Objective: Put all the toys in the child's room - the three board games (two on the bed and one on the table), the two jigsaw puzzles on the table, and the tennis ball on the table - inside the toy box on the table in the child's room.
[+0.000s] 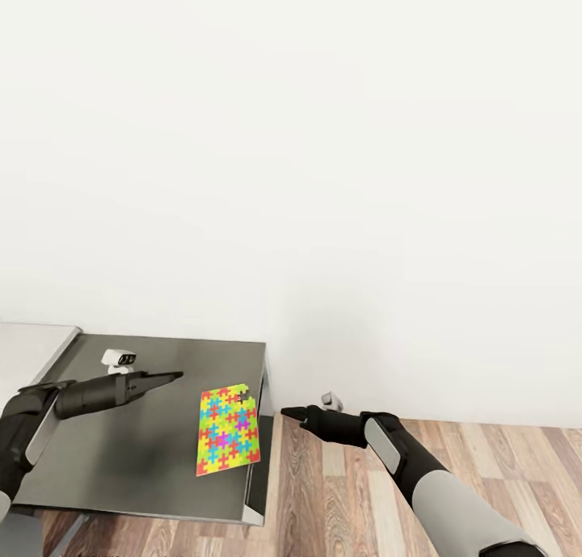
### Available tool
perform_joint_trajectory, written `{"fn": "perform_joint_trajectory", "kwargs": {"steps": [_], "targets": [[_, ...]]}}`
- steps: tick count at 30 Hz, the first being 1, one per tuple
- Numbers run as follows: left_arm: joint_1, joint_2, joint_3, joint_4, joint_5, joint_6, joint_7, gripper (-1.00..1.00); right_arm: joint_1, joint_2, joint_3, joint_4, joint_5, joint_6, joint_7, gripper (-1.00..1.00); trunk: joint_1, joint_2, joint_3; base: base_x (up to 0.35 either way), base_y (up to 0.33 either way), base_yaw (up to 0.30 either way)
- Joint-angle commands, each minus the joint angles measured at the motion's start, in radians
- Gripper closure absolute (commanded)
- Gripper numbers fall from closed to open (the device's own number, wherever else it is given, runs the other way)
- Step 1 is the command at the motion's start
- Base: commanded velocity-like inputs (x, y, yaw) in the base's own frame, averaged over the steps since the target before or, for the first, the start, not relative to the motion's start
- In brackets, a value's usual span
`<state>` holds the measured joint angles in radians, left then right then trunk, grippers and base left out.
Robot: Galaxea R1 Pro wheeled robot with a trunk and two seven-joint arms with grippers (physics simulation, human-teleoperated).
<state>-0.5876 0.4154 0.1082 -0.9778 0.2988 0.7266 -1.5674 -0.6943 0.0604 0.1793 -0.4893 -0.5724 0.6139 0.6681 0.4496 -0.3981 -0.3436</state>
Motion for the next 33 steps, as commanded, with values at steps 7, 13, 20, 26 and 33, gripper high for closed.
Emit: {"fn": "perform_joint_trajectory", "kwargs": {"steps": [7,13,20,26,33], "targets": [[0.000,-0.001,-0.001,-0.001,0.000,0.024,-0.003,-1.00,-0.002,0.000,0.002,0.000,-0.006,0.010,-0.001,-1.00,0.000,-0.002,-0.002,-0.067,0.076,0.000],[0.000,0.000,0.000,0.000,-0.001,0.029,-0.003,-1.00,-0.002,0.001,0.002,0.000,0.010,0.048,-0.001,-1.00,0.000,-0.002,-0.002,-0.008,0.009,0.000],[0.000,0.002,0.001,0.000,0.003,0.034,-0.003,-1.00,-0.012,0.001,0.002,0.003,0.043,0.065,-0.001,-1.00,0.000,-0.002,-0.002,-0.001,0.001,0.000],[-0.001,0.004,0.002,-0.001,0.005,0.050,-0.003,-1.00,-0.014,0.012,0.003,0.004,0.049,0.076,0.000,-1.00,0.012,-0.023,-0.011,0.000,0.000,0.000],[0.003,0.006,0.003,-0.020,0.006,0.056,-0.003,-1.00,-0.015,0.033,0.027,0.003,0.048,0.087,0.008,-1.00,0.023,-0.044,-0.021,0.000,0.000,0.000]]}}
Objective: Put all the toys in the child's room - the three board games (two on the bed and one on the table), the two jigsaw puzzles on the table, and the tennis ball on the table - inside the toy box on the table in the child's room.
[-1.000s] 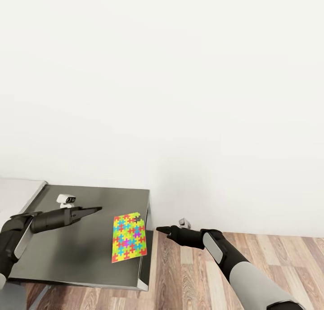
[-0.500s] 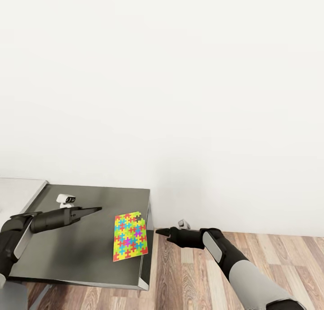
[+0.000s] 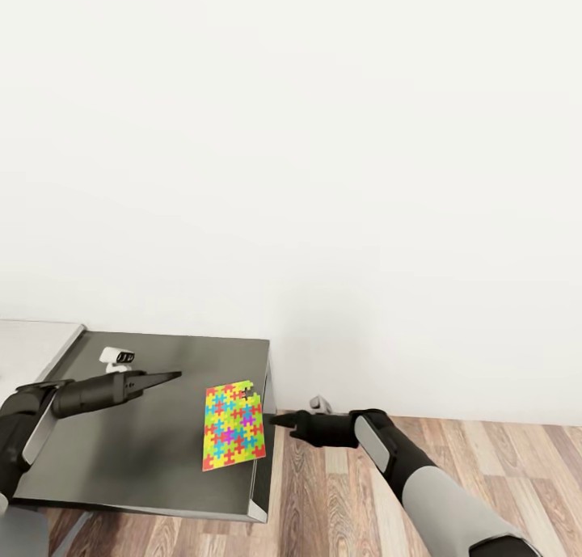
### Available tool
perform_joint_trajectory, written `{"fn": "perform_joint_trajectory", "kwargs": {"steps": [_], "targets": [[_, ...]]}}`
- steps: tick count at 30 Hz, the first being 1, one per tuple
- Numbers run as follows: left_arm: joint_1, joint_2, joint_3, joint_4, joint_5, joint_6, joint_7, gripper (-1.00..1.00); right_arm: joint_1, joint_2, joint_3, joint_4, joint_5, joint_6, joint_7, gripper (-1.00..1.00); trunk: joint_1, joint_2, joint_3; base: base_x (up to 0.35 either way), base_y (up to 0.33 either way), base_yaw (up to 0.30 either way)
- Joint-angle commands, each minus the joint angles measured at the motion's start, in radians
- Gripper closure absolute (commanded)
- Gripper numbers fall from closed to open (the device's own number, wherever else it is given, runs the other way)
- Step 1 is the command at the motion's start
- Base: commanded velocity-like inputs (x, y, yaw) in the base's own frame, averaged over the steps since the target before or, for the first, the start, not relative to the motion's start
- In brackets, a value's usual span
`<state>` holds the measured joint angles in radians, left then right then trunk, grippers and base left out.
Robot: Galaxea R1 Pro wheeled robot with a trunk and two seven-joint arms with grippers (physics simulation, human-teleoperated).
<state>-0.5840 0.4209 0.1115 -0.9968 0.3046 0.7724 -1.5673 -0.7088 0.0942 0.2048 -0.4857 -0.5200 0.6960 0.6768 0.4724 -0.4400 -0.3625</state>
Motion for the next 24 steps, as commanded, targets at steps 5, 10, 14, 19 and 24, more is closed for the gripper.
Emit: {"fn": "perform_joint_trajectory", "kwargs": {"steps": [5,10,14,19,24], "targets": [[0.029,0.001,0.004,-0.063,0.001,0.048,-0.004,-1.00,-0.001,0.005,0.007,-0.001,-0.003,0.031,0.005,-1.00,0.020,-0.037,-0.017,0.000,0.000,0.000],[0.039,0.001,0.005,-0.094,-0.001,0.068,-0.004,-1.00,-0.001,0.013,0.008,-0.002,-0.002,0.040,0.006,-1.00,0.020,-0.037,-0.017,0.000,0.000,0.000],[0.041,0.001,0.005,-0.097,0.000,0.070,-0.004,-1.00,-0.001,0.014,0.008,-0.002,-0.001,0.041,0.006,-1.00,0.024,-0.044,-0.020,0.000,0.000,0.000],[0.041,0.000,0.005,-0.098,0.001,0.071,-0.004,-1.00,0.000,0.015,0.009,-0.002,0.001,0.043,0.006,-1.00,0.039,-0.072,-0.033,0.000,0.000,0.000],[0.041,0.001,0.005,-0.098,0.001,0.072,-0.004,-1.00,0.000,0.014,0.009,-0.002,0.037,0.044,0.006,-1.00,0.043,-0.079,-0.036,0.000,0.000,0.000]]}}
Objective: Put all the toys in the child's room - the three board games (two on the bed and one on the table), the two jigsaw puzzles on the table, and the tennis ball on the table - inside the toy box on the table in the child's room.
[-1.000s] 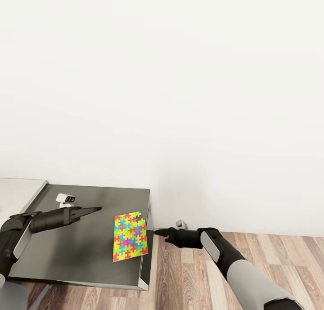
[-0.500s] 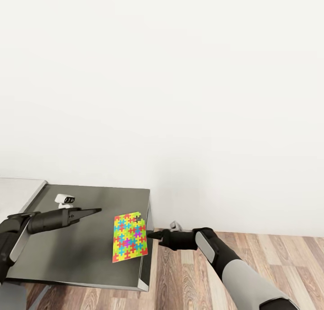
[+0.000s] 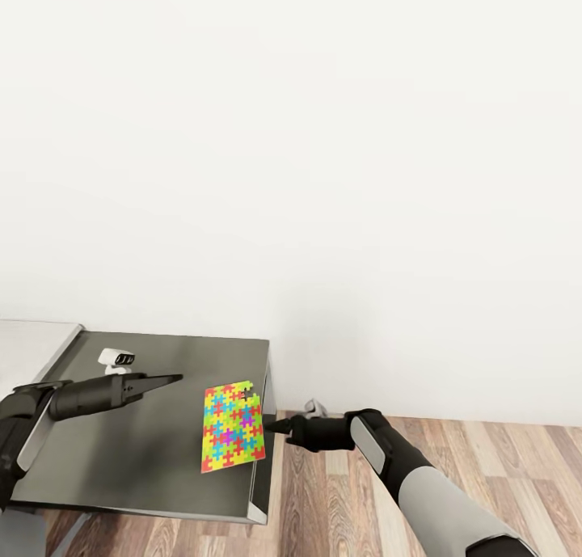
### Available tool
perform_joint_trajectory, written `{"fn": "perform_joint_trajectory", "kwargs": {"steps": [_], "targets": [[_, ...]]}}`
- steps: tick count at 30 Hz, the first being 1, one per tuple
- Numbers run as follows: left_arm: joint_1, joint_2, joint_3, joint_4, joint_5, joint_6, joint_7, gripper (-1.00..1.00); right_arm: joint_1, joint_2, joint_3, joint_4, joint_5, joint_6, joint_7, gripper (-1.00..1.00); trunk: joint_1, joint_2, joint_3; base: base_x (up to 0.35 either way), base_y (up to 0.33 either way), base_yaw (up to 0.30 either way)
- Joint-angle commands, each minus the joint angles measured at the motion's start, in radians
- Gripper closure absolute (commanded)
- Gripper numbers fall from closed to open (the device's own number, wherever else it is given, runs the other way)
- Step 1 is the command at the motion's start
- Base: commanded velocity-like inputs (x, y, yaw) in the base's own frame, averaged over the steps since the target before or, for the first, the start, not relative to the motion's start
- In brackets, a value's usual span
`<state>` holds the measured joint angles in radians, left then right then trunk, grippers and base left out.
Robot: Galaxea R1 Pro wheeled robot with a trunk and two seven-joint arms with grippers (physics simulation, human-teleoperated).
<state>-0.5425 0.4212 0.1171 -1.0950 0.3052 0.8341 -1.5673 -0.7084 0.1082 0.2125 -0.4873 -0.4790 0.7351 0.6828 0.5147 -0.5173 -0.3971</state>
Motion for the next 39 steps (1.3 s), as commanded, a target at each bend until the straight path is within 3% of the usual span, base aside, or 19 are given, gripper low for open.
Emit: {"fn": "perform_joint_trajectory", "kwargs": {"steps": [1,6,28,35,39], "targets": [[-0.001,0.000,0.000,0.000,0.000,0.010,-0.004,-1.00,-0.001,0.000,0.001,0.000,0.006,0.005,0.000,-1.00,0.004,-0.009,-0.005,0.000,0.000,0.000],[-0.001,0.000,-0.001,0.000,0.000,0.010,-0.004,-1.00,-0.001,0.000,0.001,0.000,0.023,0.005,0.000,-1.00,0.023,-0.044,-0.020,0.000,0.000,0.000],[-0.001,-0.001,0.000,0.000,-0.002,0.011,-0.004,-1.00,0.000,0.002,0.001,-0.011,0.028,-0.014,0.000,-1.00,0.108,-0.198,-0.089,0.000,0.000,0.000],[-0.001,0.000,0.001,0.000,-0.001,0.011,-0.004,-1.00,0.000,0.010,0.007,-0.011,0.028,-0.013,0.000,-1.00,0.108,-0.198,-0.089,0.000,0.000,0.000],[-0.001,0.001,0.001,0.000,0.000,0.011,-0.004,-1.00,0.000,0.019,0.057,-0.010,0.028,-0.011,0.000,-1.00,0.108,-0.198,-0.089,0.000,0.000,0.000]]}}
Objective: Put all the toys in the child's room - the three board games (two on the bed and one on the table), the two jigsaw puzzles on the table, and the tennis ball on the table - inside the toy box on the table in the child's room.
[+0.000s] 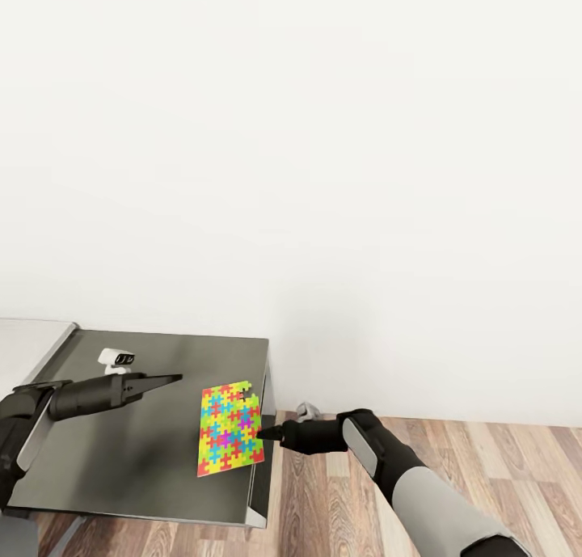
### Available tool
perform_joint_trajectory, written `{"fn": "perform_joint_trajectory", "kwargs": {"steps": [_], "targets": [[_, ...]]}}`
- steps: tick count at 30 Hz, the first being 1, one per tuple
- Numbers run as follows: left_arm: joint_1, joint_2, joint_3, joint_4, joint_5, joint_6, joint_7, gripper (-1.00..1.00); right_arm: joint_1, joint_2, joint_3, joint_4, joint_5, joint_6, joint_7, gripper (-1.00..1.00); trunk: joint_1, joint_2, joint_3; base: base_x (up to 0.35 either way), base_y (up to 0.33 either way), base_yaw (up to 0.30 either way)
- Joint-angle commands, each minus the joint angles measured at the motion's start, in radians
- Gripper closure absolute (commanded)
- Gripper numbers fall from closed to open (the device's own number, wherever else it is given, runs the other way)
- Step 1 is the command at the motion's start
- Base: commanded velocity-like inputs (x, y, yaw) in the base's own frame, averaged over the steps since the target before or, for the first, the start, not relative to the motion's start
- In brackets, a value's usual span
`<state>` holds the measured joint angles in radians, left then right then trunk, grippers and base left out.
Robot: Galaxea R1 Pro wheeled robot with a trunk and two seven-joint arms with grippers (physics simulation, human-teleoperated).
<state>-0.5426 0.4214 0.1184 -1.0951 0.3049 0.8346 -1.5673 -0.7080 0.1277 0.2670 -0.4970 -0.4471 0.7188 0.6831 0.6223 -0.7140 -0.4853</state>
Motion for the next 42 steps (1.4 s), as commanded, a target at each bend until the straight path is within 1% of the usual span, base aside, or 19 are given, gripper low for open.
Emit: {"fn": "perform_joint_trajectory", "kwargs": {"steps": [1,2,5,9,26,42], "targets": [[0.000,0.000,0.000,0.000,0.000,0.011,-0.004,-1.00,-0.001,0.001,0.018,0.000,-0.004,0.006,0.000,-1.00,0.000,-0.001,-0.001,0.000,0.000,0.000],[0.000,0.000,0.000,0.000,0.000,0.011,-0.004,-1.00,-0.001,0.003,0.028,0.000,-0.004,0.006,0.000,-1.00,0.000,-0.001,-0.001,0.000,0.000,0.000],[0.000,0.000,0.000,0.000,0.000,0.012,-0.004,-1.00,-0.001,0.005,0.040,0.000,-0.004,0.007,0.000,-1.00,0.000,-0.001,-0.001,0.000,0.000,0.000],[0.000,0.000,0.000,0.000,0.001,0.013,-0.004,-1.00,-0.001,0.008,0.045,0.000,-0.005,0.008,0.000,-1.00,0.000,-0.001,-0.001,-0.006,0.002,0.000],[0.000,-0.001,0.000,-0.002,0.001,0.015,-0.004,-1.00,-0.001,0.009,0.047,0.000,-0.004,0.008,0.000,-1.00,0.000,-0.001,-0.001,-0.015,0.009,0.000],[0.000,-0.001,0.000,-0.001,0.001,0.014,-0.004,-1.00,-0.001,0.009,0.047,0.000,-0.004,0.007,0.000,-1.00,0.000,-0.001,-0.001,-0.016,0.069,0.000]]}}
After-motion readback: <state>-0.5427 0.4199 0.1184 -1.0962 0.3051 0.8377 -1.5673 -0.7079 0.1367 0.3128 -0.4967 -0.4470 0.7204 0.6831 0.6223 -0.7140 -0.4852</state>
